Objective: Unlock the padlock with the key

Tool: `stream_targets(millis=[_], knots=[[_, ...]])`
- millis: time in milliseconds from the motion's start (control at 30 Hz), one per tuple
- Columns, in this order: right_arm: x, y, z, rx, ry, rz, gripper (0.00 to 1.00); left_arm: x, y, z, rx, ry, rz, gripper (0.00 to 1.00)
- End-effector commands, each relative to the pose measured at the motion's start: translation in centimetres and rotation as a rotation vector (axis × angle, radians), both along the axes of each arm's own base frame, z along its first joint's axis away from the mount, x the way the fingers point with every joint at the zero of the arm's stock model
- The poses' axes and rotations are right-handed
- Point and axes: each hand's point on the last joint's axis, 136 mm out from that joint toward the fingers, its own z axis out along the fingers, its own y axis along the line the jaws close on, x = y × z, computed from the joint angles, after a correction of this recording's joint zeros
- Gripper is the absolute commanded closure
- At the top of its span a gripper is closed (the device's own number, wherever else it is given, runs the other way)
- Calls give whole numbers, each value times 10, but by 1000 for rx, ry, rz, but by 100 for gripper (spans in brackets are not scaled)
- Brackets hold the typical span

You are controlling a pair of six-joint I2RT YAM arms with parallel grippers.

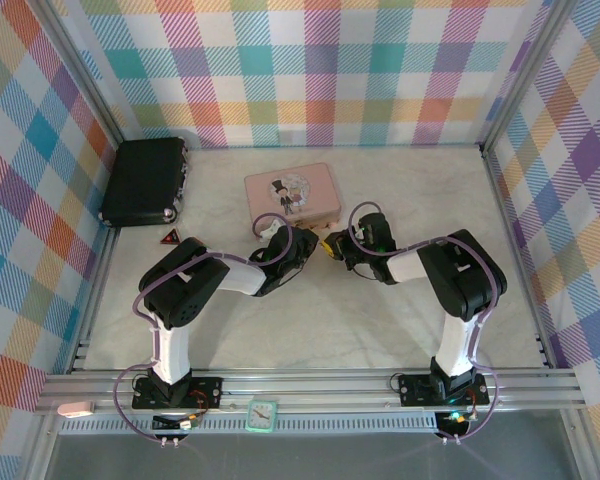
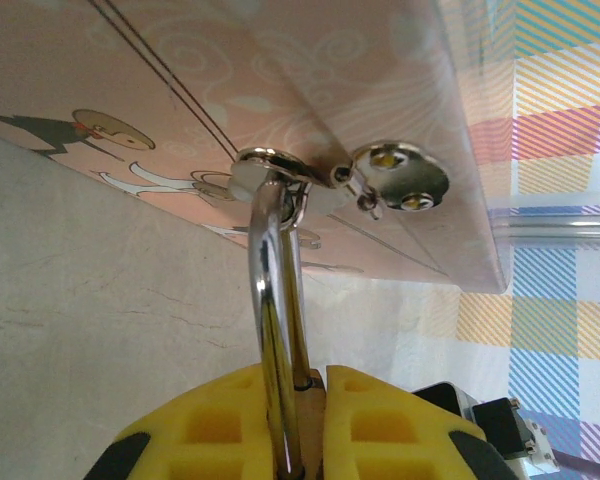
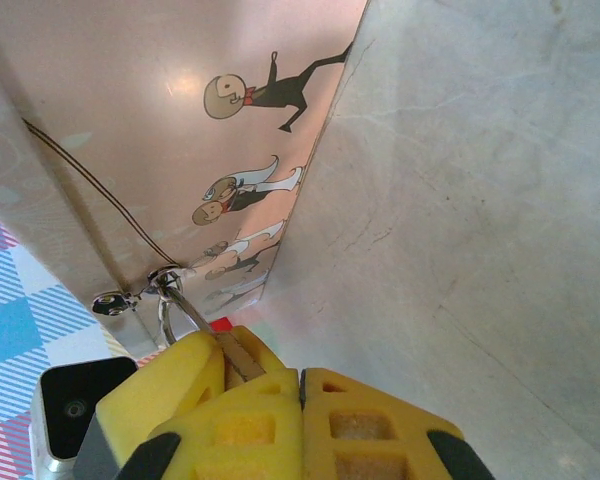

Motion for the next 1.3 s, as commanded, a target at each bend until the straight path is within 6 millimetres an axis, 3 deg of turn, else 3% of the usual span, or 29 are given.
stream_targets(millis=[0,200,333,500,733,1100,1267], knots=[[8,16,34,48,-140,20,97,-33,-57,33,-116,-56,-237,100],[-9,3,34,24,-179,41,68,-11,-31,34,-84,-68,-155,100],[-20,-6,35,16,-206,52,59,-4,-22,37,-75,-77,-129,100],[-27,-9,44,28,-248,69,55,-3,-19,38,-75,-76,-120,100],[-25,-8,43,42,-257,67,66,-4,-19,39,-88,-69,-121,100],[-24,-2,31,125,-226,58,73,-3,-19,41,-101,-65,-114,100],[-23,-4,31,126,-220,39,91,-3,-20,43,-106,-69,-117,100]])
